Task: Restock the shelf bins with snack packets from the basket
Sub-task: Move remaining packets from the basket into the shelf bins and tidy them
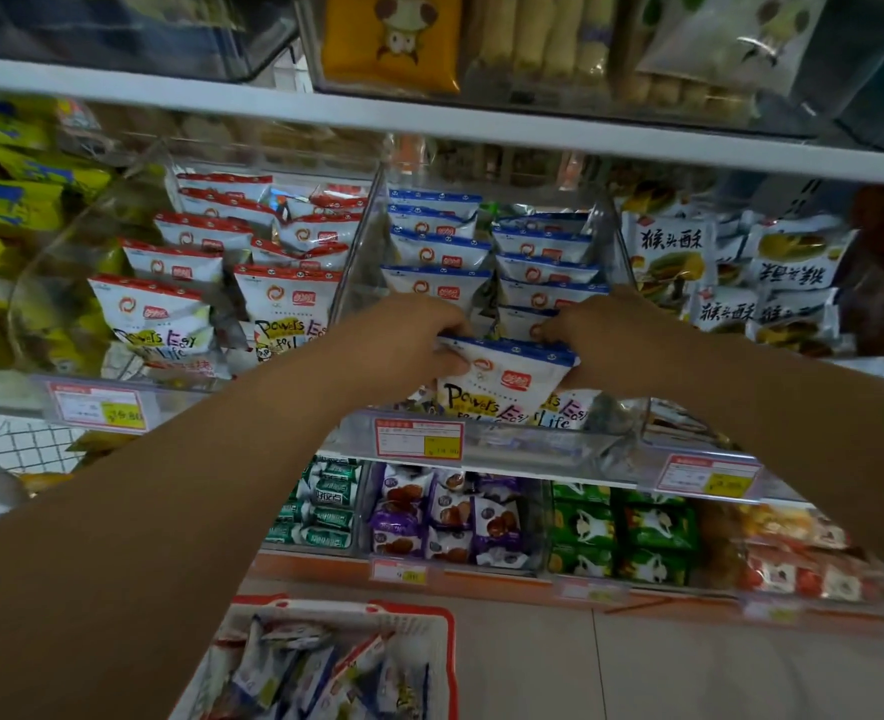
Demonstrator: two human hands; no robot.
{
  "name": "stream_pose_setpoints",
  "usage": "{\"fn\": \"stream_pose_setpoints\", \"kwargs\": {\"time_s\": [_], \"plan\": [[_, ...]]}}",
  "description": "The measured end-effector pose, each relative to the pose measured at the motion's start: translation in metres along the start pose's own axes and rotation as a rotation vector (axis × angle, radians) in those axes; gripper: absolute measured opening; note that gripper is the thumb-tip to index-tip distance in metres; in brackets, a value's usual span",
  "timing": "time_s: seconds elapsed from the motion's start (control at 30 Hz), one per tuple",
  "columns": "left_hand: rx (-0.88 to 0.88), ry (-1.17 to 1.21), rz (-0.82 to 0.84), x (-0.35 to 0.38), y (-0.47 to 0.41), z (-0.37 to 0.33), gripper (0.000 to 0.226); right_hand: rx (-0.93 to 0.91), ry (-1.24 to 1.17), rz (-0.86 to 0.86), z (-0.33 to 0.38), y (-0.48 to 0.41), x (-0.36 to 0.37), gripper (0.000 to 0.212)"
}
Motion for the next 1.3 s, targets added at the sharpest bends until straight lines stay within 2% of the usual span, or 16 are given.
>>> {"fn": "stream_pose_setpoints", "kwargs": {"time_s": [0.13,0.2,0.27,0.3,0.5,0.73,0.87,0.97,1.13,1.23,1.3], "plan": [[-0.043,0.107,0.1,0.01,-0.01,0.007,0.014,-0.022,0.01,-0.081,0.0,-0.003,-0.001,0.043],[-0.081,0.128,0.198,0.016,-0.01,0.009,0.032,-0.014,-0.009,-0.136,-0.001,-0.005,0.0,0.037],[-0.105,0.046,0.265,0.02,-0.01,0.01,0.054,-0.012,0.034,-0.162,-0.002,-0.009,0.002,0.028],[-0.116,0.034,0.278,0.021,-0.011,0.01,0.058,-0.014,0.05,-0.174,-0.002,-0.009,0.003,0.026],[-0.184,0.267,0.353,0.037,-0.019,0.009,0.051,-0.009,0.009,-0.178,-0.01,-0.007,-0.005,0.045],[-0.157,0.304,0.397,0.05,-0.029,-0.017,0.046,-0.122,-0.073,-0.066,-0.012,-0.011,-0.006,0.038],[-0.208,0.419,0.436,0.058,-0.032,-0.022,0.039,-0.092,-0.054,0.042,-0.011,-0.013,-0.007,0.036],[-0.259,0.553,0.51,0.063,-0.03,-0.019,0.024,-0.047,-0.015,0.01,-0.011,-0.005,-0.015,0.041],[-0.284,0.519,0.566,0.064,-0.028,-0.024,0.044,-0.017,0.16,-0.149,-0.009,0.022,-0.003,0.039],[-0.308,0.509,0.571,0.067,-0.032,-0.019,0.057,0.004,0.219,-0.149,-0.011,0.03,0.008,0.039],[-0.315,0.539,0.554,0.069,-0.033,-0.018,0.065,0.021,0.151,-0.14,-0.014,0.029,0.007,0.039]]}}
Point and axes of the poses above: each hand's wrist, its own y-axis away from the middle knuckle, its own x-axis out of the palm, z = x × y, the point moved 5 cm from there along -y, towards the middle knuckle, and after that the axes turned 7 degrees about -y, right-handed, at the moved point
